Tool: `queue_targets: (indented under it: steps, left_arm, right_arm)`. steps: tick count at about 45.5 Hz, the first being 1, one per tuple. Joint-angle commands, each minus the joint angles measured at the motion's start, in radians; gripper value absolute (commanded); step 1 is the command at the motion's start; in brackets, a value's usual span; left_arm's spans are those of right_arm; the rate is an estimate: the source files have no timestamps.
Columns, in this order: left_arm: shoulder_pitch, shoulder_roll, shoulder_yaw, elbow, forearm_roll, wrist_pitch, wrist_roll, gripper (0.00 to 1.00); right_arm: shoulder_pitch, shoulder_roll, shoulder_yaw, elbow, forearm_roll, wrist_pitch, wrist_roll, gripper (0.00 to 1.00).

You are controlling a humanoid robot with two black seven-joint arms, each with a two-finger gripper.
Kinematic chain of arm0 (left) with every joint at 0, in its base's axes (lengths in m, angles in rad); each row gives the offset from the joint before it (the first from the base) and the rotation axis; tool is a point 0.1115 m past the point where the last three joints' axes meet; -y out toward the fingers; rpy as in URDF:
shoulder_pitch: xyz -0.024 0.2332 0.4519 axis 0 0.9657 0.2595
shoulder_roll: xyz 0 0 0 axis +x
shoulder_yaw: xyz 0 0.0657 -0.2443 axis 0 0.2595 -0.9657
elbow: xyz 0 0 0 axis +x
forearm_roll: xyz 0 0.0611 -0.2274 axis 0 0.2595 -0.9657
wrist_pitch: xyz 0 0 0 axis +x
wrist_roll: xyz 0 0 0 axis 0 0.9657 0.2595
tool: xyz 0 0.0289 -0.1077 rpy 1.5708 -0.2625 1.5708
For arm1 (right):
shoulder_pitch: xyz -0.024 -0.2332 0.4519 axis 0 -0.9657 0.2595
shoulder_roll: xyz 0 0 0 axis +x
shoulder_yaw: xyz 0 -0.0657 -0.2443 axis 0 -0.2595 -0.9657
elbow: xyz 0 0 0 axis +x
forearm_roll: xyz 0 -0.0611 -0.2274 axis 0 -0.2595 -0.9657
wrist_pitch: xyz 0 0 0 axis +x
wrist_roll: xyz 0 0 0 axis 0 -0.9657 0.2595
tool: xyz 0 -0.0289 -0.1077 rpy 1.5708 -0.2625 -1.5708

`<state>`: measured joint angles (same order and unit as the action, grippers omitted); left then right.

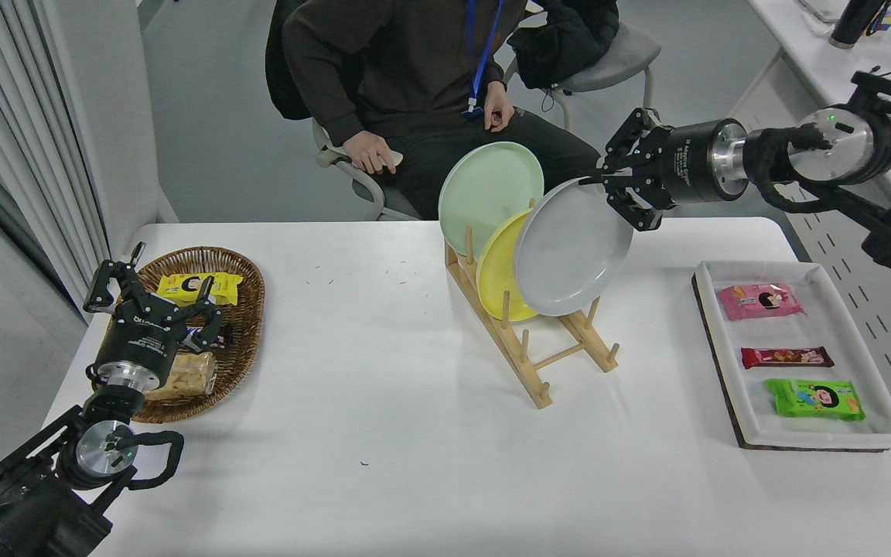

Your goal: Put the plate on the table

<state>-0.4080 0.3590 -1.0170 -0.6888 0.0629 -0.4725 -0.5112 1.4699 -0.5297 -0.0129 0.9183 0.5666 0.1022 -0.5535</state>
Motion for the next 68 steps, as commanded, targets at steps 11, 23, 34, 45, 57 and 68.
queue_targets:
  steps: [11,23,34,45,57,68]
  left_arm:
    - [0.000,0.000,0.000,0.000,0.000,0.000,0.000,0.98]
    - [0.000,0.000,0.000,0.000,0.000,0.000,-0.001,0.98]
    - [0.000,0.000,0.000,0.000,0.000,0.000,-0.001,0.98]
    - [0.000,0.000,0.000,0.000,0.000,0.000,-0.001,0.98]
    - [0.000,0.000,0.000,0.000,0.000,0.000,-0.001,0.98]
    - [0.000,0.000,0.000,0.000,0.000,0.000,-0.001,0.98]
  right_arm:
    - [0.017,-0.012,0.007,0.082,0.108,-0.067,-0.066,0.00]
    - [0.001,-0.006,0.034,0.102,0.113,-0.121,-0.068,0.00]
    - [-0.014,0.010,0.065,0.169,0.111,-0.194,-0.062,0.00]
    - [-0.036,0.056,0.145,0.186,0.108,-0.295,-0.060,0.00]
    - [-0.059,0.099,0.200,0.186,0.111,-0.449,-0.060,0.00]
    - [-0.102,0.166,0.226,0.182,0.113,-0.579,-0.060,0.00]
